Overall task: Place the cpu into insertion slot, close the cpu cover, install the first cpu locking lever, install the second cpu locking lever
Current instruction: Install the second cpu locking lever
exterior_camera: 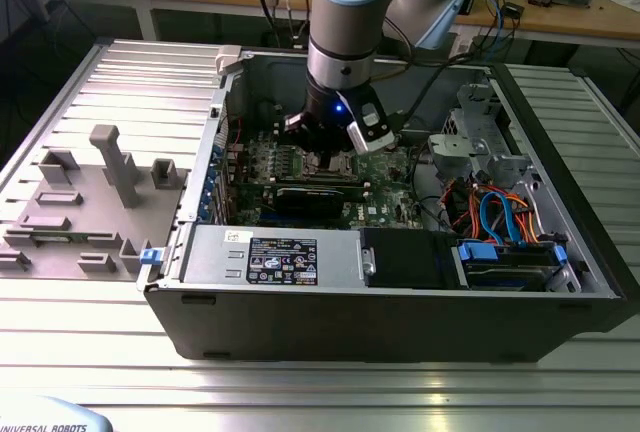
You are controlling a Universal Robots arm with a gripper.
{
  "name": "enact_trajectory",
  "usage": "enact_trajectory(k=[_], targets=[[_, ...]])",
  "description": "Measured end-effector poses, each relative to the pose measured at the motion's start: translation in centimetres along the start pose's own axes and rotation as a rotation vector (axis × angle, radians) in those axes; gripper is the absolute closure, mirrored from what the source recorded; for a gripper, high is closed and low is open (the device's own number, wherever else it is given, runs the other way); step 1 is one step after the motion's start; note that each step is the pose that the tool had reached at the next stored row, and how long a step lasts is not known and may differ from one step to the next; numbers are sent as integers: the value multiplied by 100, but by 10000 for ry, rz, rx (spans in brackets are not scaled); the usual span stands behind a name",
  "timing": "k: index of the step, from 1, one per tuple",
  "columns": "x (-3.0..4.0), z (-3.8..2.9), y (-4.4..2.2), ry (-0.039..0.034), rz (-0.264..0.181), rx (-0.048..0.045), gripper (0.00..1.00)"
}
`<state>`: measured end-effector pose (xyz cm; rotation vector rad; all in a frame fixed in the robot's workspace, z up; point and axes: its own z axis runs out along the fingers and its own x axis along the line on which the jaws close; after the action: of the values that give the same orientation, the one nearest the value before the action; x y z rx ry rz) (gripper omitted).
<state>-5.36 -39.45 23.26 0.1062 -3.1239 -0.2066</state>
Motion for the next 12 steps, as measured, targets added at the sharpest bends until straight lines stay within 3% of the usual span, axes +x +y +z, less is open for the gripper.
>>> enact_trajectory(k=[7, 12], targets=[[19, -8, -62, 6, 1, -76, 89], [135, 21, -74, 20, 0, -161, 89]])
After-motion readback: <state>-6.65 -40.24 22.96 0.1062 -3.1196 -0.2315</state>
